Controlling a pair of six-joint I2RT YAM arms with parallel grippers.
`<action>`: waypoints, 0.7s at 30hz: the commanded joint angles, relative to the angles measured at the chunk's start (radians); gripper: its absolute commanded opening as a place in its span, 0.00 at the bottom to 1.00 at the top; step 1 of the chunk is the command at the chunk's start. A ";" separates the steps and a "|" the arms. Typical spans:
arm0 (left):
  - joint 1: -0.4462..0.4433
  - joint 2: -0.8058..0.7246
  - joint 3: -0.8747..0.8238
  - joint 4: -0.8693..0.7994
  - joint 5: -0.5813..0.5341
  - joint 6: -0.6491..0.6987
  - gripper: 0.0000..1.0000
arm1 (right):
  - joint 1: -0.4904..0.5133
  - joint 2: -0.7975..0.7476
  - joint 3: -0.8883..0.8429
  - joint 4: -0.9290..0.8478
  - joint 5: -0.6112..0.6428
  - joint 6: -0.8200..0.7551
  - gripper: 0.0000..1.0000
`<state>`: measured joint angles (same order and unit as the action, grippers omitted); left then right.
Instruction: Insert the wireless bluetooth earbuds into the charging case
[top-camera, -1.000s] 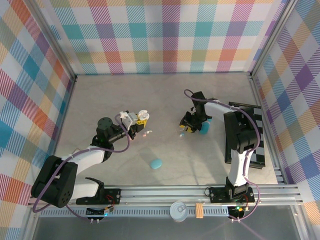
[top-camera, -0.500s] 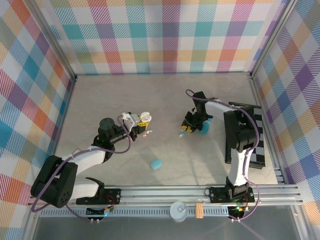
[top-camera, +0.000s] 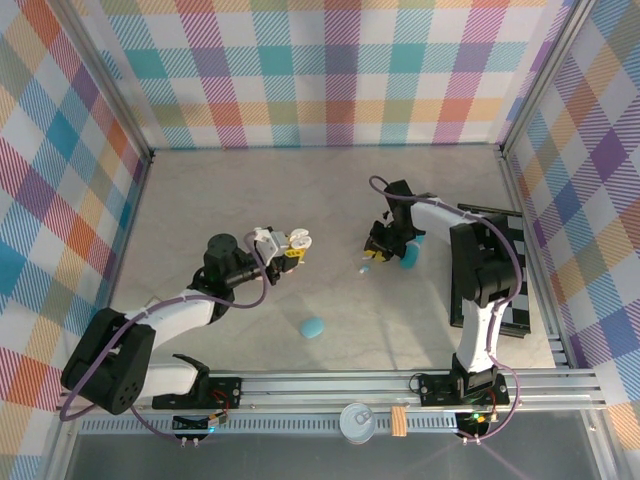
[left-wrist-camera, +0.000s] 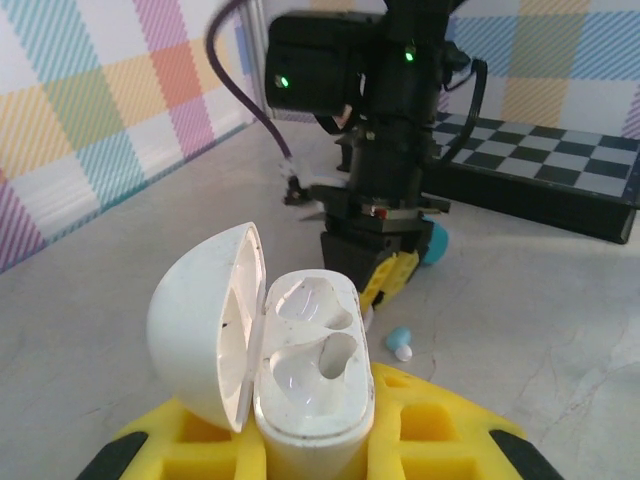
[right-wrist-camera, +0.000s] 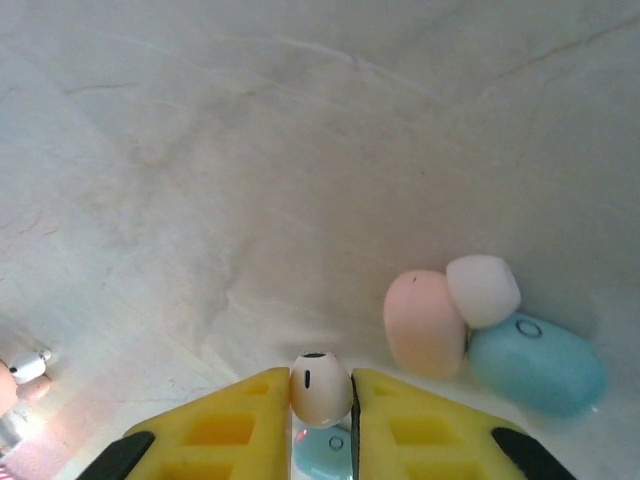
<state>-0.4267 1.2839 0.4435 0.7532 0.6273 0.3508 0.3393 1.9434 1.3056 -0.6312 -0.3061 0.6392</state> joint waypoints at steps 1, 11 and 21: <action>-0.028 0.037 0.039 -0.036 0.016 0.047 0.01 | 0.010 -0.104 -0.013 -0.011 0.063 -0.092 0.21; -0.076 0.216 0.116 0.059 0.005 -0.050 0.00 | 0.060 -0.293 -0.044 -0.035 0.182 -0.191 0.21; -0.098 0.323 0.203 0.015 0.052 -0.068 0.00 | 0.154 -0.408 -0.019 -0.022 0.263 -0.309 0.21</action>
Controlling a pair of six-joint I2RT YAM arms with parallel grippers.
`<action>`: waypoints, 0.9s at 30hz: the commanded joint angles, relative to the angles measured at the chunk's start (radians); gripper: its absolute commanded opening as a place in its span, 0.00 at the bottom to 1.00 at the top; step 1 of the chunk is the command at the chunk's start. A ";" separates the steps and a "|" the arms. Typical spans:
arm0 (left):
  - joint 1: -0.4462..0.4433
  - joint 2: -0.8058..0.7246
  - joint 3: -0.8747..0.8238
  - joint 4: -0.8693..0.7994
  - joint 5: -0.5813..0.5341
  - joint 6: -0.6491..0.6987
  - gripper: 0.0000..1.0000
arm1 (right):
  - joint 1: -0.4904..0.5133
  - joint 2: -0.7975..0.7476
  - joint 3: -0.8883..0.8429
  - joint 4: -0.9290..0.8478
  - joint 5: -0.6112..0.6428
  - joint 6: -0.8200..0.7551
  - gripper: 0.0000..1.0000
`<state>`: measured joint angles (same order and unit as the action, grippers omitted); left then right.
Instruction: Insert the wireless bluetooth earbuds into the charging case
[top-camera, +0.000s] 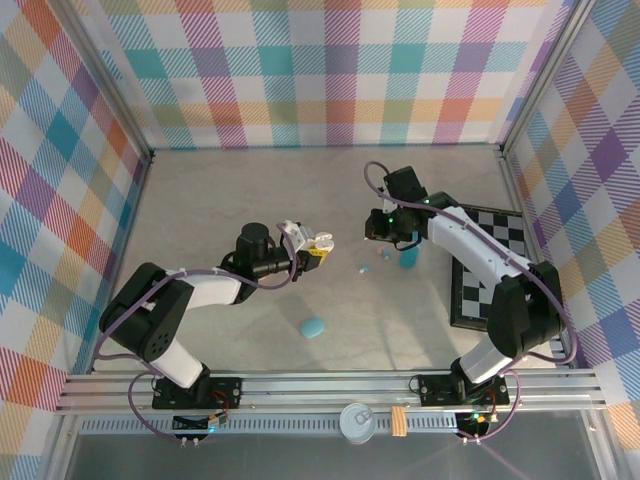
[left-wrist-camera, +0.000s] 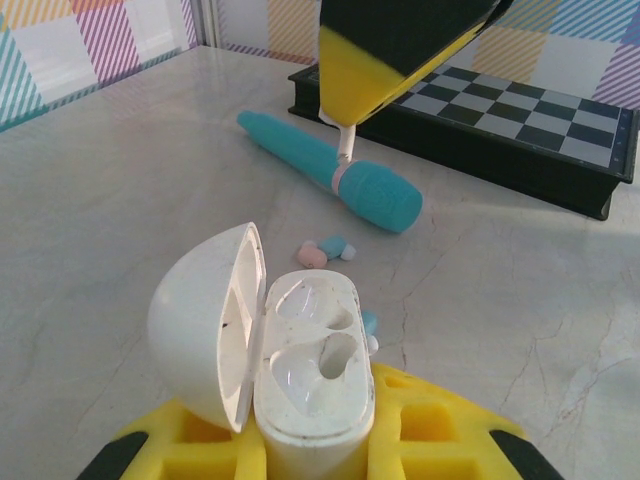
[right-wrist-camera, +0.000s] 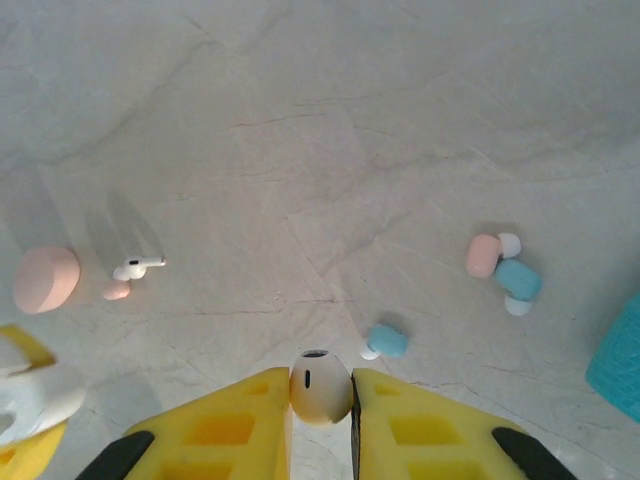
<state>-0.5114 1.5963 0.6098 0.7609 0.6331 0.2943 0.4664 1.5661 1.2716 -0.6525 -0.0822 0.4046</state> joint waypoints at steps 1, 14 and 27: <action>-0.013 0.012 0.044 -0.003 0.054 -0.012 0.00 | 0.039 -0.039 0.010 0.011 0.048 -0.092 0.21; -0.022 0.019 0.075 -0.077 0.125 -0.024 0.00 | 0.159 -0.070 0.004 0.141 0.067 -0.238 0.21; -0.022 0.016 0.103 -0.121 0.148 -0.068 0.00 | 0.200 -0.092 -0.032 0.190 0.001 -0.337 0.20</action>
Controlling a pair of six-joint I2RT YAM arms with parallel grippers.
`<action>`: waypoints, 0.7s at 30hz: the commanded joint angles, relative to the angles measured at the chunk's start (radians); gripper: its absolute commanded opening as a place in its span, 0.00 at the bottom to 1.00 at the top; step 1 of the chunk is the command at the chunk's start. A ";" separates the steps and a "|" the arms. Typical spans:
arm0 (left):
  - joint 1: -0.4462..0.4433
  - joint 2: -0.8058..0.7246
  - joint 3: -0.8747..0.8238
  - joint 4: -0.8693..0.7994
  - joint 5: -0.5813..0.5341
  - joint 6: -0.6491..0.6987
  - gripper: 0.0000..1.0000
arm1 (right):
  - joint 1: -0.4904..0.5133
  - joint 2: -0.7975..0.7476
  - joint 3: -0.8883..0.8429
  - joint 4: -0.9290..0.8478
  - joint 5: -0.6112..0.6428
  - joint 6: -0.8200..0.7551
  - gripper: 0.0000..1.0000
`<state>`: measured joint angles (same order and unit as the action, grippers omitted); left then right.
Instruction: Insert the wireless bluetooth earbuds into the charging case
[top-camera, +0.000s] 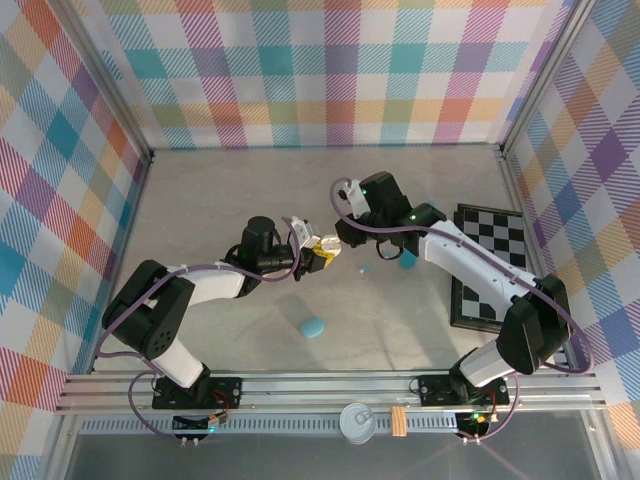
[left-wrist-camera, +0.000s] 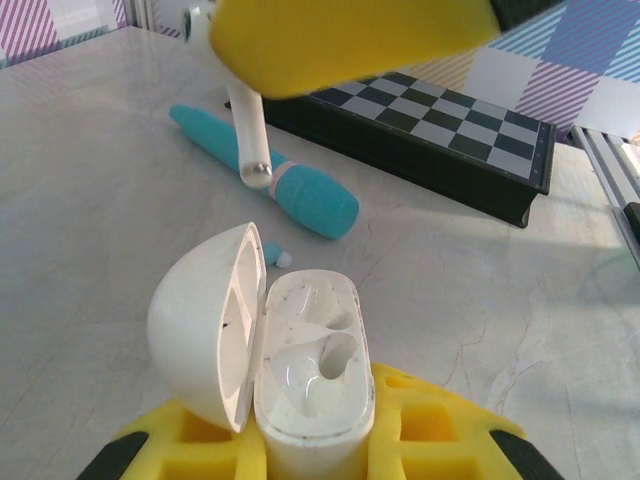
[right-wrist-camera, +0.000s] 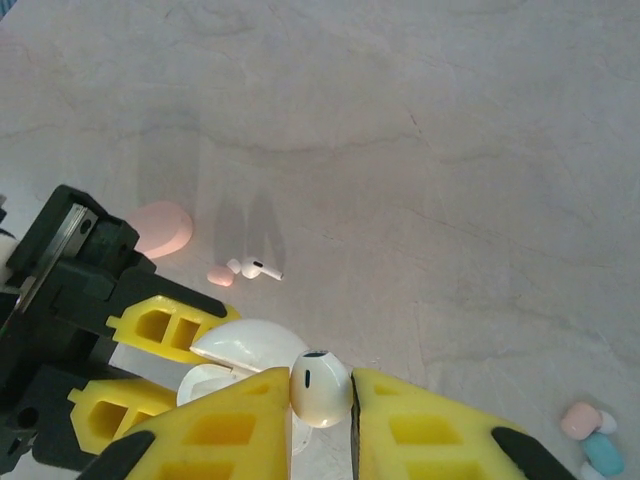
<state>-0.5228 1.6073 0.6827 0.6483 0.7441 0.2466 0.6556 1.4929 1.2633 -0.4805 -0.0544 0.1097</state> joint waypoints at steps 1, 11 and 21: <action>-0.010 0.005 0.032 -0.009 0.037 -0.026 0.00 | 0.012 -0.020 -0.027 0.016 -0.030 -0.045 0.20; -0.009 -0.004 0.048 -0.028 0.040 -0.033 0.00 | 0.023 -0.017 -0.036 -0.005 -0.045 -0.068 0.20; -0.009 -0.026 0.055 -0.053 0.041 -0.027 0.01 | 0.033 0.000 -0.033 -0.018 -0.038 -0.093 0.20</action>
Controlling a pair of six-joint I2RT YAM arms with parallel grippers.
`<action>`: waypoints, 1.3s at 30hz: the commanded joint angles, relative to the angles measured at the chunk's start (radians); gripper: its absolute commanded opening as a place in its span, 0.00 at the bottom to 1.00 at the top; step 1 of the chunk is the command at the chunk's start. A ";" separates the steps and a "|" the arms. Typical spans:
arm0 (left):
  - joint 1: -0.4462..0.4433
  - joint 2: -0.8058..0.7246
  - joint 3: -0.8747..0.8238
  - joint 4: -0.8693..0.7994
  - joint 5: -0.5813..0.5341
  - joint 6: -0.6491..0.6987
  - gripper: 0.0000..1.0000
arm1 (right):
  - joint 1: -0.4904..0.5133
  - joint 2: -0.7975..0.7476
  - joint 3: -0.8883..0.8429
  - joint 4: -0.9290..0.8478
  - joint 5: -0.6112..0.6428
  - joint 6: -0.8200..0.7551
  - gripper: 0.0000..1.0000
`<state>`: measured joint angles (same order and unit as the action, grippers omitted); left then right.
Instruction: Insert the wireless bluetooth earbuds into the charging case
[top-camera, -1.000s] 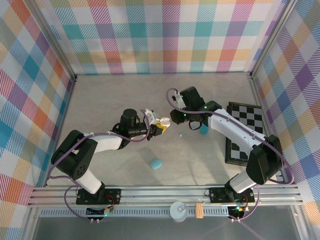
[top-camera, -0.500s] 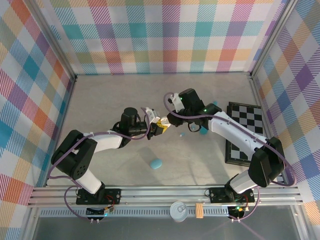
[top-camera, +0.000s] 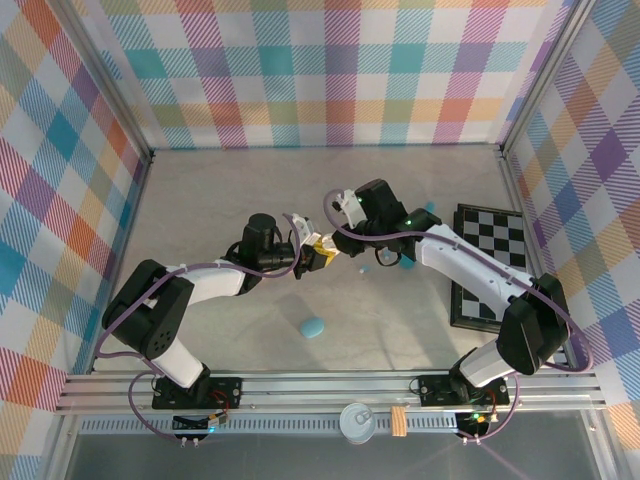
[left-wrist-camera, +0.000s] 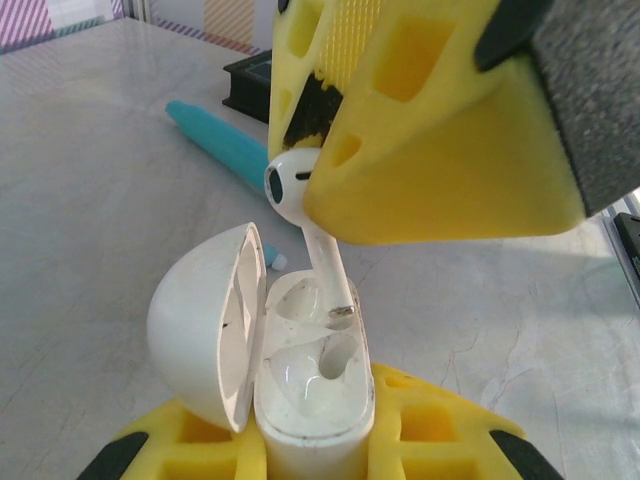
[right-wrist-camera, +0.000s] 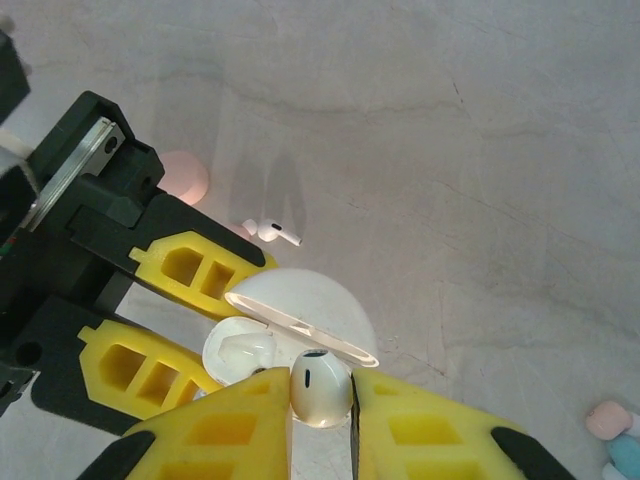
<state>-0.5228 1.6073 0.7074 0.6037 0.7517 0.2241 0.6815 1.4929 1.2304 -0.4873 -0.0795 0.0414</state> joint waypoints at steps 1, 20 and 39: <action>-0.009 -0.026 0.030 -0.008 0.035 -0.003 0.01 | 0.007 0.000 0.000 -0.012 -0.010 -0.025 0.20; -0.009 -0.041 0.033 -0.012 0.035 -0.014 0.00 | 0.014 0.022 -0.003 -0.027 0.012 -0.035 0.20; -0.009 -0.033 0.059 -0.015 0.043 -0.070 0.00 | 0.036 0.020 -0.012 -0.014 -0.074 -0.075 0.24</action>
<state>-0.5228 1.5936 0.7265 0.5705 0.7670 0.1772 0.6991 1.5112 1.2301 -0.4976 -0.1036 -0.0025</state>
